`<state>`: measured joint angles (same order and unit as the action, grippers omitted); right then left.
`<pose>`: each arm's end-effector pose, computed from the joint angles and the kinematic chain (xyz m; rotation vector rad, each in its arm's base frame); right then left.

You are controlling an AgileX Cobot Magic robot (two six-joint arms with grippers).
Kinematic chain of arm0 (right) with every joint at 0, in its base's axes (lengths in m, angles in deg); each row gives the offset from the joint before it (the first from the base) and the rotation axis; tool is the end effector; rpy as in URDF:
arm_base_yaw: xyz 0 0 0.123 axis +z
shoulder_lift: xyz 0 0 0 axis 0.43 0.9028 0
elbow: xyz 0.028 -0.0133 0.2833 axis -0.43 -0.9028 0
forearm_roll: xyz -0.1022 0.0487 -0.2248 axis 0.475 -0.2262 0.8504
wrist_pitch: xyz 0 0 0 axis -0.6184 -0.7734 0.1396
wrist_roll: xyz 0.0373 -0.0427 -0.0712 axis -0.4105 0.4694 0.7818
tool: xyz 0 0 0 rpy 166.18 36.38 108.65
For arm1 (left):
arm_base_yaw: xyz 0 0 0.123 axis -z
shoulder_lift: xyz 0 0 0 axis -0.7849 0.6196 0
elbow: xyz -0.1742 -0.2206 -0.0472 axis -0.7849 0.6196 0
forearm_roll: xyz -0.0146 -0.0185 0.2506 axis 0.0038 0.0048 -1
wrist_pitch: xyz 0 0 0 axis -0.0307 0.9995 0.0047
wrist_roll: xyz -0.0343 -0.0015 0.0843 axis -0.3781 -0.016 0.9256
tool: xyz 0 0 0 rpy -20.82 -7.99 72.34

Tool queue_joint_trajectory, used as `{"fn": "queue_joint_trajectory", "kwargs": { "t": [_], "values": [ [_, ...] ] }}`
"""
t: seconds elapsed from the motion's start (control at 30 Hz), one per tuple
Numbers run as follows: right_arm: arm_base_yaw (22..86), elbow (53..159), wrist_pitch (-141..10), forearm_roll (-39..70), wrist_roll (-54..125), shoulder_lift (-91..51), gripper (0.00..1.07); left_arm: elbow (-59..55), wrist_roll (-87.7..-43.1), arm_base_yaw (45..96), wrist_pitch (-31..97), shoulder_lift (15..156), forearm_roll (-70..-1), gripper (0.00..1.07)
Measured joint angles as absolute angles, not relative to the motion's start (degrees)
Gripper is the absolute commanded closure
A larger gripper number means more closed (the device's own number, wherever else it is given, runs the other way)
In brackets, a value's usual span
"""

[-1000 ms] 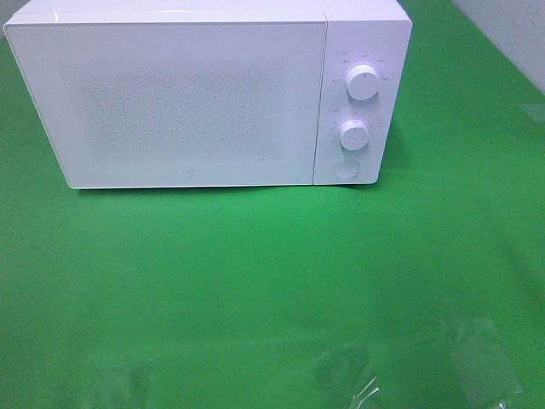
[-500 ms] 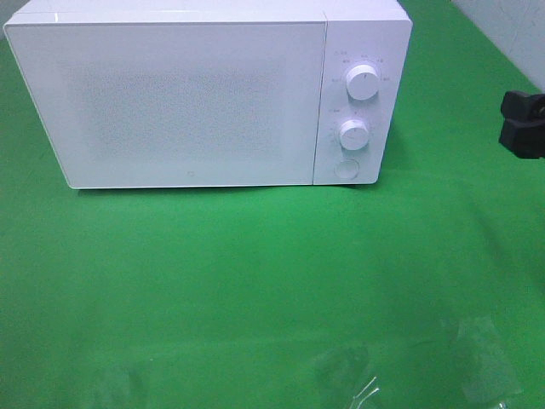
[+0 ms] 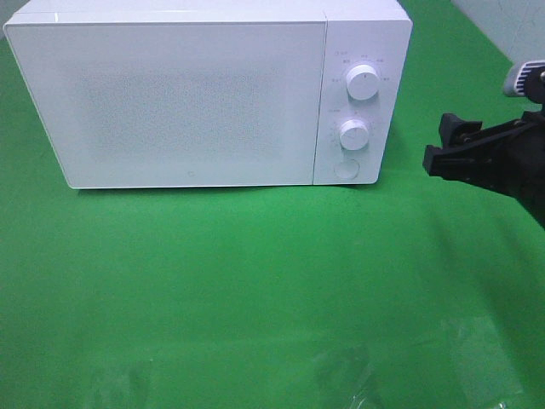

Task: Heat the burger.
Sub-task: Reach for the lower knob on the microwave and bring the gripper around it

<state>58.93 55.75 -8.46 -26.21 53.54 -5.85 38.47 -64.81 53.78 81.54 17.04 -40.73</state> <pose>0.2121 0.0774 0.1916 -0.0184 1.6791 -0.0681 -0.0078 -0.0123 0.2843 0.1191 1.9919 -0.1655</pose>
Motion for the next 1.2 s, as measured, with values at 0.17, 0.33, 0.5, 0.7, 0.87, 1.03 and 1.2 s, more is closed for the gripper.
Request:
{"fn": "queue_joint_trajectory", "kwargs": {
  "t": [0.17,0.33,0.5,0.7,0.87,1.03,1.2],
  "values": [
    [63.28,55.75,-5.53,-30.45,53.54,-4.13,0.32,38.47,-64.81,53.78,81.54,17.04,-40.73,0.06],
    [70.16,56.26,-2.15,-35.32,53.59,-0.92,0.32,38.47,-64.81,53.78,81.54,17.04,-40.73,0.06],
    [73.03,58.61,-1.70,-36.23,53.59,1.95,0.32,38.47,-64.81,53.78,81.54,17.04,-40.73,0.06],
    [73.60,61.59,-1.52,-36.29,53.59,5.33,0.32,38.47,-64.81,53.78,81.54,17.04,-40.73,0.06],
    [73.60,62.62,-0.49,-36.23,53.59,7.73,0.33,38.47,-64.81,53.78,81.54,17.04,-40.73,0.06],
    [73.60,62.68,0.37,-36.06,52.39,10.03,0.33,38.47,-64.81,53.78,81.54,17.04,-40.73,0.06],
    [72.22,62.68,0.42,-34.80,47.69,11.17,0.33,38.47,-64.81,53.78,81.54,17.04,-40.73,0.06]
  ]
}}
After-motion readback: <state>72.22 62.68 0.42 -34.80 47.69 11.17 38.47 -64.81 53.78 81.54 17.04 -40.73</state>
